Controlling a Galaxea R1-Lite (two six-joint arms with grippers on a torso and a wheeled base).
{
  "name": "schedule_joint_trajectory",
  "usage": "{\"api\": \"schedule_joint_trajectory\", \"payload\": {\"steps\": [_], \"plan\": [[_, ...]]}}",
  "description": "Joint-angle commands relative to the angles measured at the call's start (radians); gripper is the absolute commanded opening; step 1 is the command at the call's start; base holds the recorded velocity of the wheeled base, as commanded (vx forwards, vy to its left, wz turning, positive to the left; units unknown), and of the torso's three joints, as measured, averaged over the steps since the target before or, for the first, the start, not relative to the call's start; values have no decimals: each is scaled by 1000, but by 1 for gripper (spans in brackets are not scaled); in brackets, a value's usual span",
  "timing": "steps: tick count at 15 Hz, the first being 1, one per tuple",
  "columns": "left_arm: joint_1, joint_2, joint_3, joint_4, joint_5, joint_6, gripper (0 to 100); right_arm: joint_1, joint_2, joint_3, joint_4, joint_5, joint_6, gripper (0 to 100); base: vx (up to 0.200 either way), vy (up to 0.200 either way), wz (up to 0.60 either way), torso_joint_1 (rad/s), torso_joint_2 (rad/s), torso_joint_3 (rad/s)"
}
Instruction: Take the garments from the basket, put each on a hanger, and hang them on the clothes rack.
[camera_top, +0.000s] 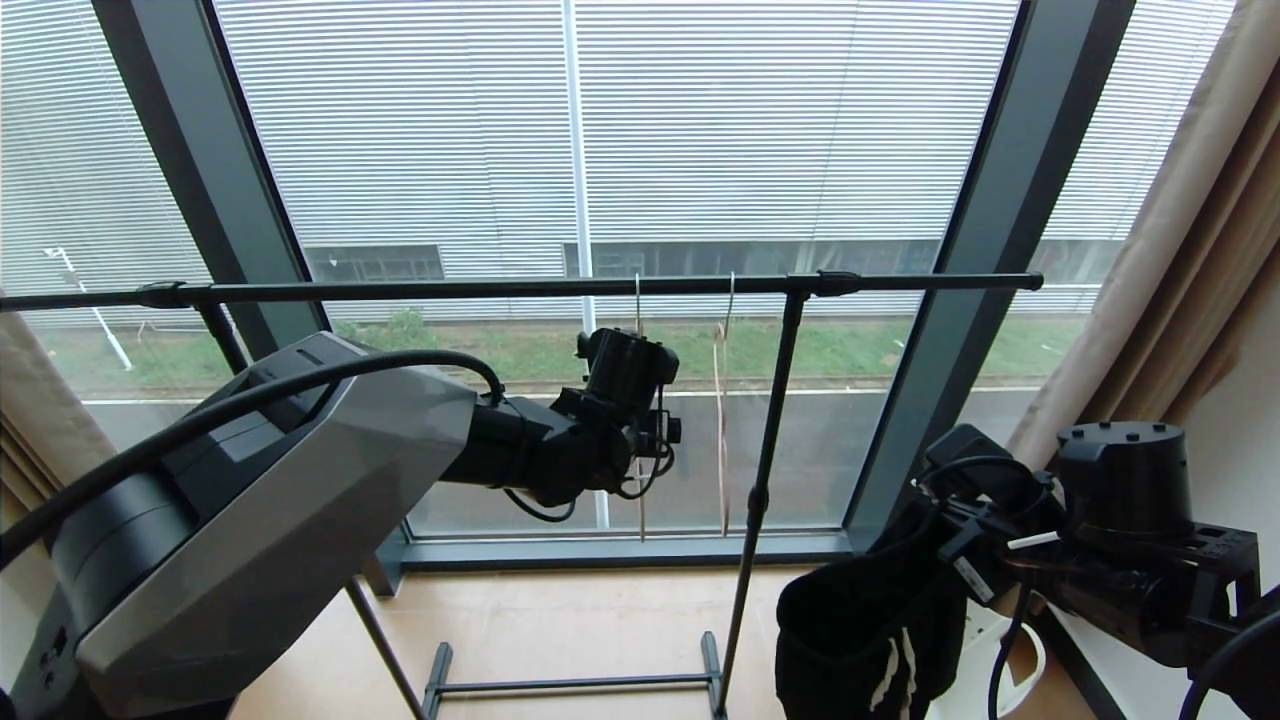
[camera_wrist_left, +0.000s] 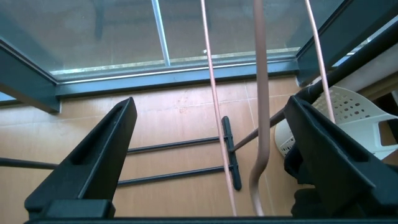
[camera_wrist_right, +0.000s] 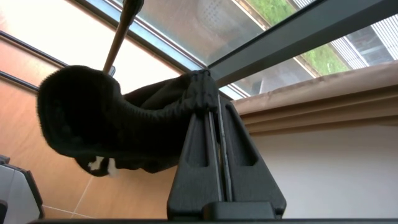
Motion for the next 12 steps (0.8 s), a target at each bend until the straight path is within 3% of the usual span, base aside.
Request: {"api": "schedule_joint_trajectory", "payload": {"steps": [1, 7, 8, 12], "plan": [[0, 8, -17, 1, 1, 0, 100, 0, 2, 0, -1, 0, 0, 0, 0, 0, 0, 0, 0, 0], [-1, 8, -15, 1, 3, 3, 100, 0, 2, -2, -1, 0, 0, 0, 0, 0, 0, 0, 0, 0], [-1, 8, -14, 1, 3, 3, 0, 0, 4, 0, -1, 0, 0, 0, 0, 0, 0, 0, 0, 0], [-1, 8, -11, 1, 1, 3, 0, 0, 2, 0, -1, 0, 0, 0, 0, 0, 0, 0, 0, 0]]}}
